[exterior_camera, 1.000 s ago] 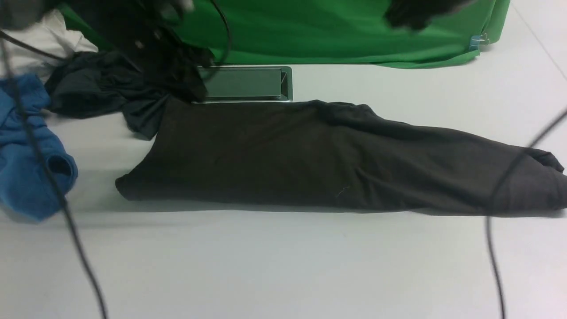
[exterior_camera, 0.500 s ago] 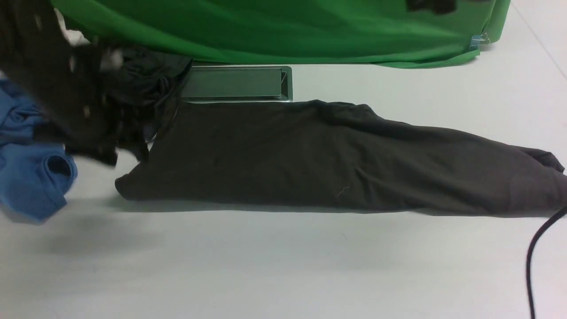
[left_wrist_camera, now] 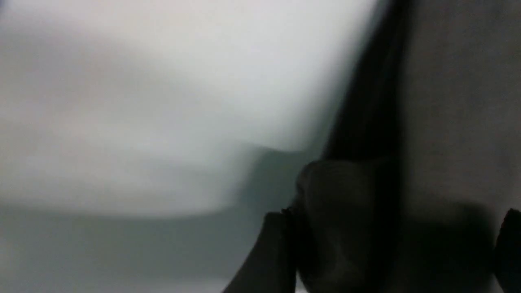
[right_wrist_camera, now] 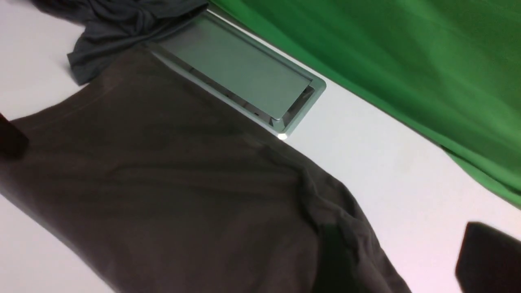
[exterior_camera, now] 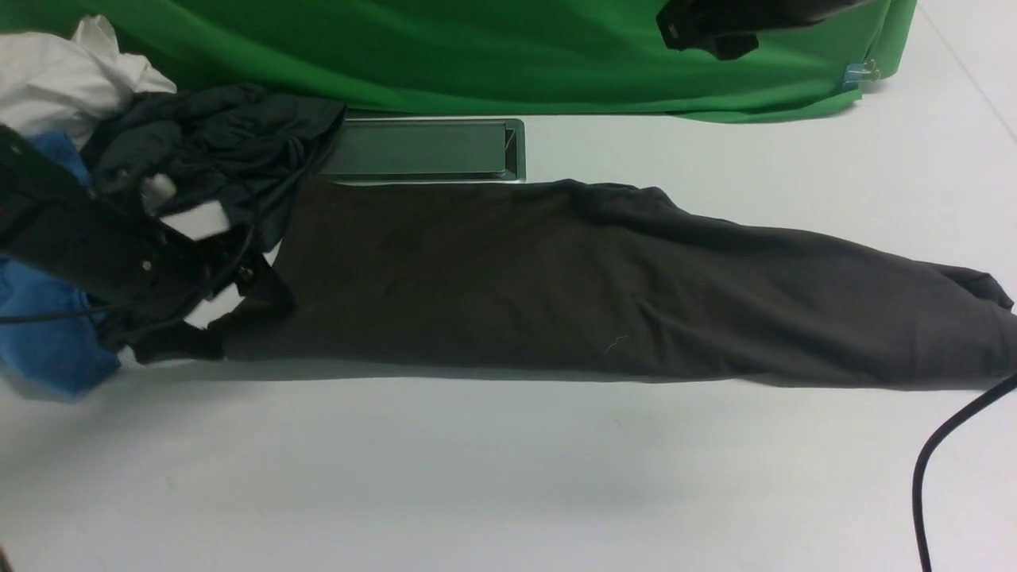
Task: Fold a long-sleeved shirt on a white desktop.
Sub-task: 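Grasp the waist and leg ends of the folded dark trousers and straighten them on the table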
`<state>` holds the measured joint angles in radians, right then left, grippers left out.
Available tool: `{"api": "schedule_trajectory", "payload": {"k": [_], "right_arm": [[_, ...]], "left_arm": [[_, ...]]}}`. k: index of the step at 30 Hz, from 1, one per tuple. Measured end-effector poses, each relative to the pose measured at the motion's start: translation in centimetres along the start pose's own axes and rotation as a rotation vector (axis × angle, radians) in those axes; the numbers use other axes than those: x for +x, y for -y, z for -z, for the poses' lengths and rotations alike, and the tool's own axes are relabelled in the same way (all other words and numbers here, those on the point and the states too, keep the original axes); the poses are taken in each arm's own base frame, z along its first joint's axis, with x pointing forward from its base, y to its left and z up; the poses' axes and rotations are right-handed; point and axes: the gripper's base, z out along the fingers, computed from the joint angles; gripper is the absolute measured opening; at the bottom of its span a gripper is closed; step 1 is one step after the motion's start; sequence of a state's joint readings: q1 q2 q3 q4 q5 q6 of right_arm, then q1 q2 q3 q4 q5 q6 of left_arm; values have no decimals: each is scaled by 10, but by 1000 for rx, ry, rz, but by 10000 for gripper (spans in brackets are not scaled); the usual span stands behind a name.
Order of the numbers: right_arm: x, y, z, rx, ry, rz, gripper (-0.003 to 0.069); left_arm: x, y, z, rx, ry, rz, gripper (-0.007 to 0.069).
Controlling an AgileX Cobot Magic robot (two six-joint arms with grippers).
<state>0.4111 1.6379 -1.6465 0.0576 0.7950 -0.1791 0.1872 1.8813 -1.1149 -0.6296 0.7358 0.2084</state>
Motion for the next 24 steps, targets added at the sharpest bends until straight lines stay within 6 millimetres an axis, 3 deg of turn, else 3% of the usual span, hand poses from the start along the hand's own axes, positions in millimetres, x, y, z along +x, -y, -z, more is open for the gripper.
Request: {"api": "schedule_trajectory", "payload": {"k": [6,8,14,17,18,21,24], "right_arm": [[1,0,0,-2,-13,0,414],[4,-1,0,-8,-45,-11,414],[24,-4,-6,-20,-162,-88,400],[49,-7,-13,-22,-242,-140,297],[54,-8,-13,-22,-253,-148,279],[78,-11,-11,-23,-284,-180,106],[89,-13,3,-22,-244,-182,35]], "left_arm": [[-4,-4,-12,14,-33,-6,672],[-4,-5,-13,8,-41,-47,627],[-6,-8,-9,-7,-18,-86,370],[-6,-11,-10,-7,-10,-80,146],[-6,-11,-9,-6,-10,-78,116],[-4,-15,-7,-1,-33,-78,109],[5,-22,3,-29,-44,-88,110]]}}
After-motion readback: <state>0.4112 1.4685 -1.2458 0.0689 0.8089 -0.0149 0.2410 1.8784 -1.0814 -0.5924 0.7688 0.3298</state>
